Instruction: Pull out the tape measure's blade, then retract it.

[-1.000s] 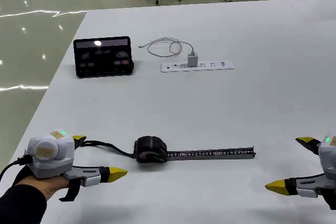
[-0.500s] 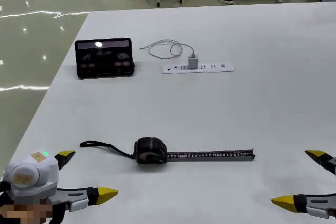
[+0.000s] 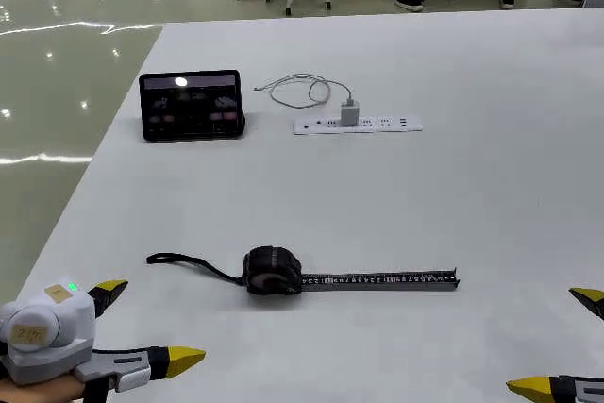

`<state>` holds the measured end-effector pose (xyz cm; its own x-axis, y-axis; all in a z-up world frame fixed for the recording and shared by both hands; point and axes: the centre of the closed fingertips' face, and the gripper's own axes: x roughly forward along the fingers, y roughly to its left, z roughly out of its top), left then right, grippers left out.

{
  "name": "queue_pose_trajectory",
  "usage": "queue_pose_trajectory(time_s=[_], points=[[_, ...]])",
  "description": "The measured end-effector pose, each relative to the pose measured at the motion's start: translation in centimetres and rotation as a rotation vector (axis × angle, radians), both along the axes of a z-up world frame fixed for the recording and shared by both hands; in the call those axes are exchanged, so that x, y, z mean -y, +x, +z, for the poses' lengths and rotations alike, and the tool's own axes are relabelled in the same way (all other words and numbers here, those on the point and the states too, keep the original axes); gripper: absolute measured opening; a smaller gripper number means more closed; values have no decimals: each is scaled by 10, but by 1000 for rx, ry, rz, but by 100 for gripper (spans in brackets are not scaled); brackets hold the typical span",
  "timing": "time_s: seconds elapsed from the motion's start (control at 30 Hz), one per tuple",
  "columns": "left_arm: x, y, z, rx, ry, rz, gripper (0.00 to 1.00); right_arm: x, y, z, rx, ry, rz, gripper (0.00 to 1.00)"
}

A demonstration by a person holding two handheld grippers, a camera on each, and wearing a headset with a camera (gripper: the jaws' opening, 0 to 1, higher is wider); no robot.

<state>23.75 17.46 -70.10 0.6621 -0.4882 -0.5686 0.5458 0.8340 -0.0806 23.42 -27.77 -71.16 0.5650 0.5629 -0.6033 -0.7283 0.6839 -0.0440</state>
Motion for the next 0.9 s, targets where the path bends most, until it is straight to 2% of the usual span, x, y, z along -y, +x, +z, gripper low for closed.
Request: queue_pose_trajectory(time_s=[0.1,0.17,0.2,0.23,0.3,0.37,0.47,0.53,0.6,0.67,0.83,0.9], points=[[-1,0,-2,-6,1,4,100,1,-1,0,2,2,-3,100],[-1,1,0,6,-1,3,100,2,-1,-1,-3,2,-6,100],[-1,2,-1,1,4,7,100,2,-1,-1,-2,3,-8,100],[-5,2,-4,-14,34,12,100,1,-1,-1,-2,3,-7,100],[-5,2,-4,-16,28,12,100,1,-2,-2,-7,0,-6,100],[-5,4,-1,-3,25,10,100,1,-2,-4,-11,-2,-5,100],[-7,4,-2,-12,28,11,100,1,-3,-3,-10,-6,1,100],[-9,6,-1,2,37,11,100,2,-3,-4,-21,-3,-5,100],[-10,7,-2,-9,34,21,100,3,-2,-4,-25,-5,-7,100],[-9,9,0,8,36,11,100,3,-2,-5,-37,-7,-10,100],[-8,11,0,3,32,10,100,1,-3,-4,-53,2,-11,100],[-6,13,0,3,25,12,100,2,-2,-4,-49,-14,-5,100]])
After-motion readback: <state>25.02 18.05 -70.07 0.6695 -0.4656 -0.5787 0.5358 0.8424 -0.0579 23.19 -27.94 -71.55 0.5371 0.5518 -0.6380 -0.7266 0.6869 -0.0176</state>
